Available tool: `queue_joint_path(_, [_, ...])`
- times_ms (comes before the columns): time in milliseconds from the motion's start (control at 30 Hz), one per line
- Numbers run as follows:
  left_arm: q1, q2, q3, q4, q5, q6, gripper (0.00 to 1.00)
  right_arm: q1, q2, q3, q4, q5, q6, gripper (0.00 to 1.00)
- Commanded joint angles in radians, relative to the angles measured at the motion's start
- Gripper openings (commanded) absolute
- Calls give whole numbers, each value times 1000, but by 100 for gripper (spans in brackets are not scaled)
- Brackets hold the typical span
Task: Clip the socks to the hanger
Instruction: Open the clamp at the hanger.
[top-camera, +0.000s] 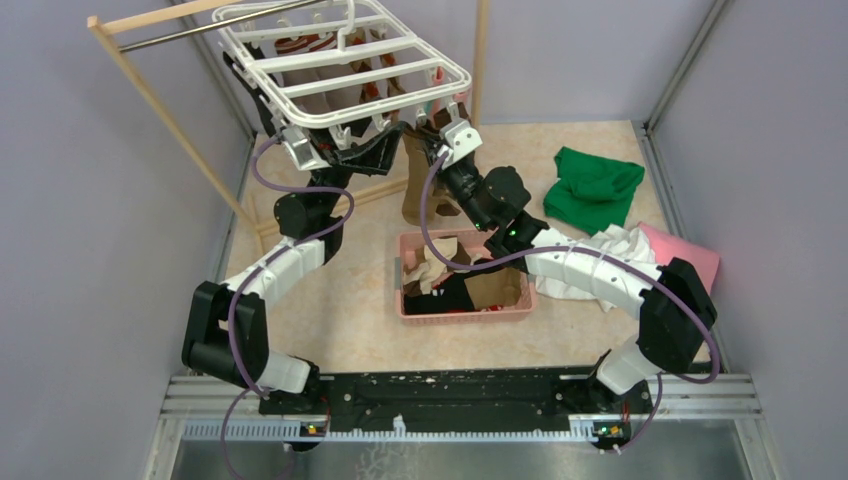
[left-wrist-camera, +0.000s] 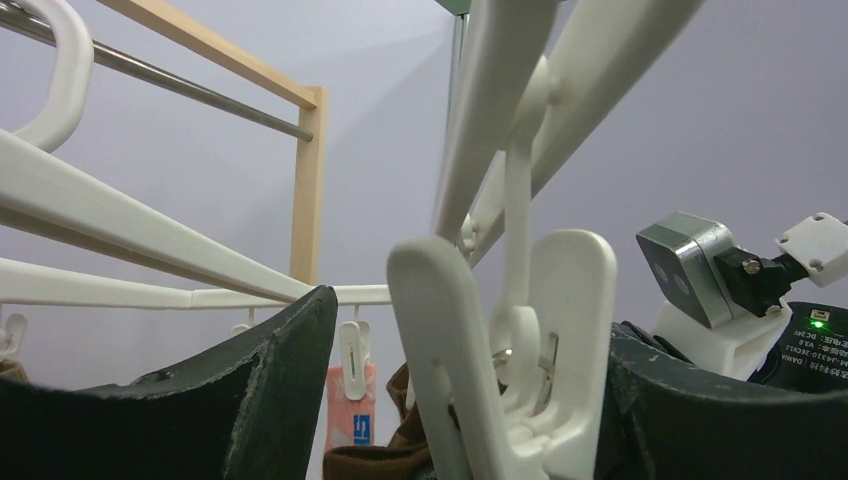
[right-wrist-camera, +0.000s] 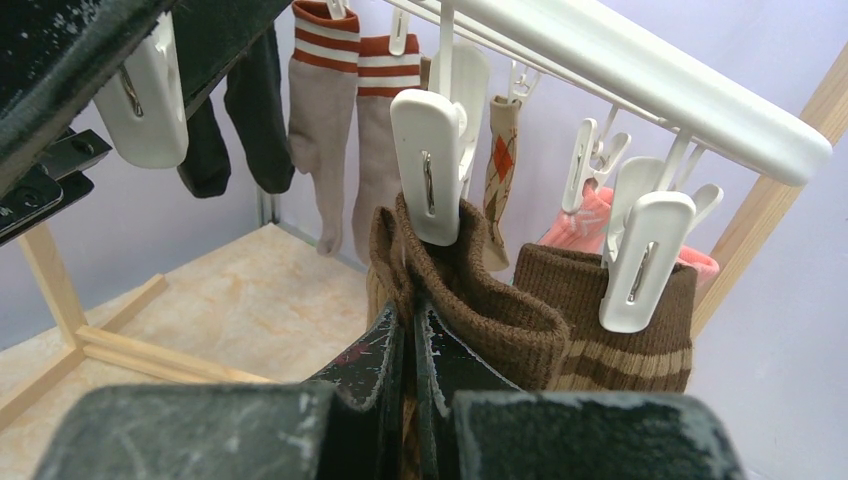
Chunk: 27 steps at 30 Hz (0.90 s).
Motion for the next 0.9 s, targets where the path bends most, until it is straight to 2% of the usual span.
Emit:
queue_joint_path(0, [-6, -8, 28, 313, -16, -8, 77, -8, 2, 33, 38, -4, 16, 0])
queue_joint_path(333, [-6, -21, 12, 312, -30, 7, 76, -7, 1, 32, 36, -4, 16, 0])
queue_joint_path(867, [-6, -23, 17, 313, -24, 6, 64, -6, -2, 32, 36, -2, 17, 0])
